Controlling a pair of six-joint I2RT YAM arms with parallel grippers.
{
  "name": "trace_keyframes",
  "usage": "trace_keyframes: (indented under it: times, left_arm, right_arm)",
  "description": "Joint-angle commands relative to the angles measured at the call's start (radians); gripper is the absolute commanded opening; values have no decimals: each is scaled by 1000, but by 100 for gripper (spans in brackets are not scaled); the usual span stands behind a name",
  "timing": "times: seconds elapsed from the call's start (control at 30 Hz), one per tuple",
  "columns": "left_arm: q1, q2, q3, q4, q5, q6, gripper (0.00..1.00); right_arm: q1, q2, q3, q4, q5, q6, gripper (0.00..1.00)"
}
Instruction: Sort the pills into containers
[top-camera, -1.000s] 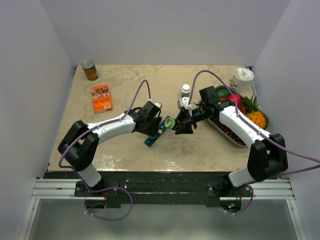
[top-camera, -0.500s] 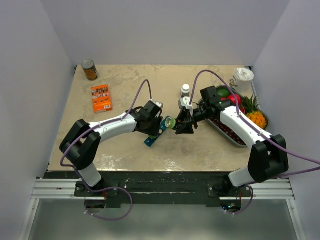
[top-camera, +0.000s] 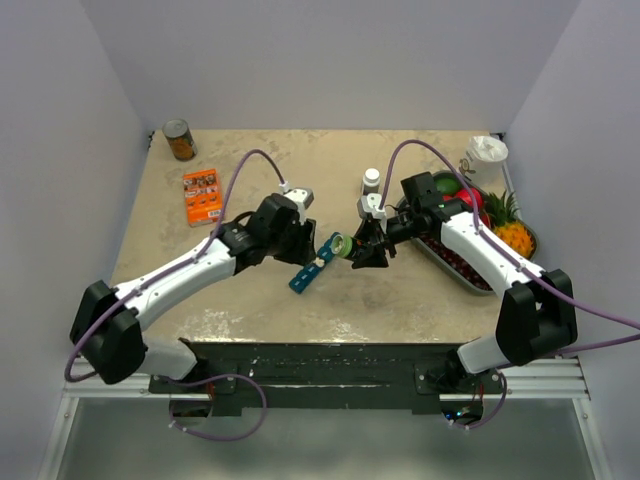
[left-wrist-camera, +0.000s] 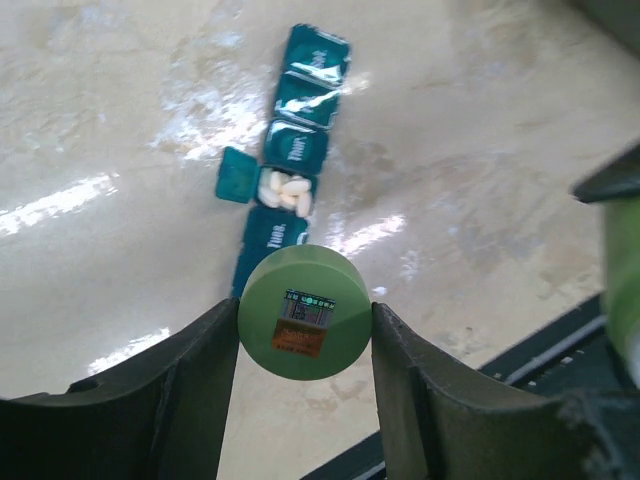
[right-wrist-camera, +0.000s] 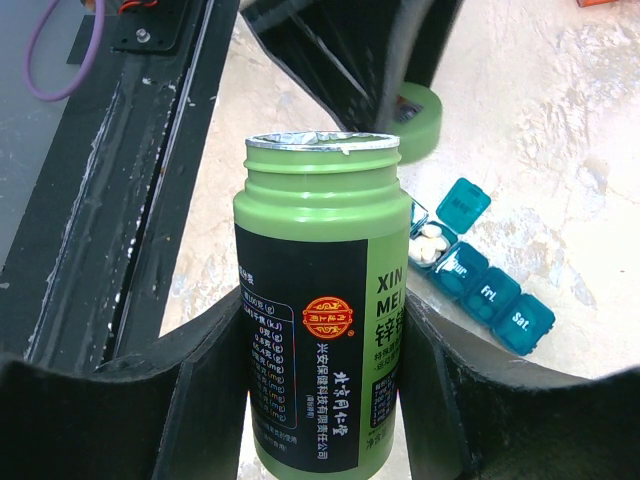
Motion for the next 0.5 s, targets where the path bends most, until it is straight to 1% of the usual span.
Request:
trace_keyframes:
  times: [0.0,0.03,0.07,0.13,0.2,0.23,0.33,0.47]
  left_arm:
    - [42,-149,-92,141,207,-52,14]
    - [50,-175,-117,226,299,-90,14]
    - [59,-199,-159,268,347,-107,14]
    - [65,-242,-192,369,445,-159,14]
    - [67,-260,-233,444,510,-199,14]
    - [67,-262,-247,539,560,-246,14]
    - [67,-254,-292,661,622,-316,14]
    - [67,-231,-304,741,654,-359,14]
  right_arm:
    - [-6,-42,12,4,-54,-20,2]
    - [-4,-41,11,2,-54,-20,2]
    - [-6,-41,11,4,-51,-20,2]
    - [-4,-39,8,9,-50,-16,2]
    - [-4,-39,6,18,-48,-5,2]
    - [-6,-39,5,24,-47,1,2]
    - [-4,-39,-2,45,-36,23,2]
    - [-4,-41,-8,64,-30,46,2]
